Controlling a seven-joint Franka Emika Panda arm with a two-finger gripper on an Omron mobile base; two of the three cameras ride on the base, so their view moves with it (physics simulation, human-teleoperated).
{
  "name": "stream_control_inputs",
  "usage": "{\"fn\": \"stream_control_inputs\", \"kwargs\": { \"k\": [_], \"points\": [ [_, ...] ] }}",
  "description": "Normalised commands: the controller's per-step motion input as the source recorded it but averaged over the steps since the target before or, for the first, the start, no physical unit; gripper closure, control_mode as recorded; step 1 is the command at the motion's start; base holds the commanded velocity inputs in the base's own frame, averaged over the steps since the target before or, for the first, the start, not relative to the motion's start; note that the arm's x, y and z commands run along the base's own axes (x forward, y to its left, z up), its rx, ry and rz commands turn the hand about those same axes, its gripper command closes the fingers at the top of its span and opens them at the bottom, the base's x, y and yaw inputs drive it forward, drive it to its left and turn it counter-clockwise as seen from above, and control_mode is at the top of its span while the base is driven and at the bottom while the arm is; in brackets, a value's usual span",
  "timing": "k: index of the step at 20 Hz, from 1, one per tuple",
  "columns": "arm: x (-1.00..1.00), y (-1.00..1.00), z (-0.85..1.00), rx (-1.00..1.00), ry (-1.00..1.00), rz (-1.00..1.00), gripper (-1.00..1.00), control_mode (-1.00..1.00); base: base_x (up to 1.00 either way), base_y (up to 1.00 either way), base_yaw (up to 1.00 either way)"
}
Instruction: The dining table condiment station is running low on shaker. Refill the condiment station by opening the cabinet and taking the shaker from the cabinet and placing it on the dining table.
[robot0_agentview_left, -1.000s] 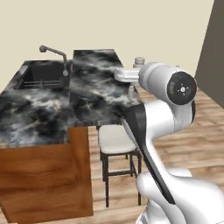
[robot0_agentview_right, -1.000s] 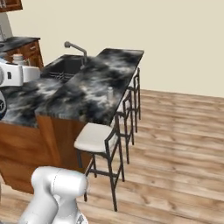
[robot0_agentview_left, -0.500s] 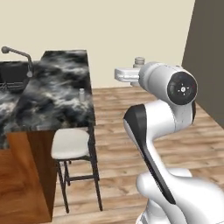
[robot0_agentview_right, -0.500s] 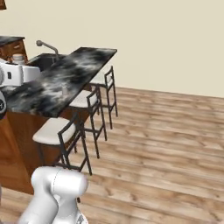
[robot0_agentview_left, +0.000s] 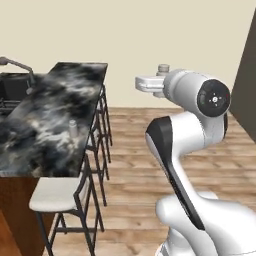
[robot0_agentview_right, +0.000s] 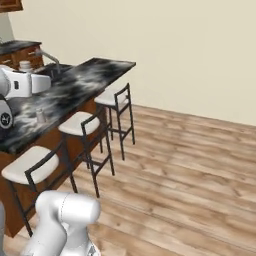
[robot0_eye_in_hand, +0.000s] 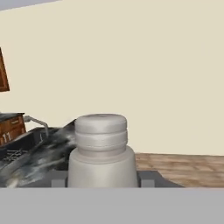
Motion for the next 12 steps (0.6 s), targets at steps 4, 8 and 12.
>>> {"fn": "stream_control_inputs", "kwargs": {
  "k": [4,8,12],
  "points": [
    [0.0,0.0,0.0,0.0,0.0,0.0,1.0,1.0,0.73,-0.54,0.41],
    [0.0,0.0,0.0,0.0,0.0,0.0,1.0,1.0,0.48,-0.36,0.45],
    [0.0,0.0,0.0,0.0,0.0,0.0,1.0,1.0,0.0,-0.72,0.41]
  ]
}}
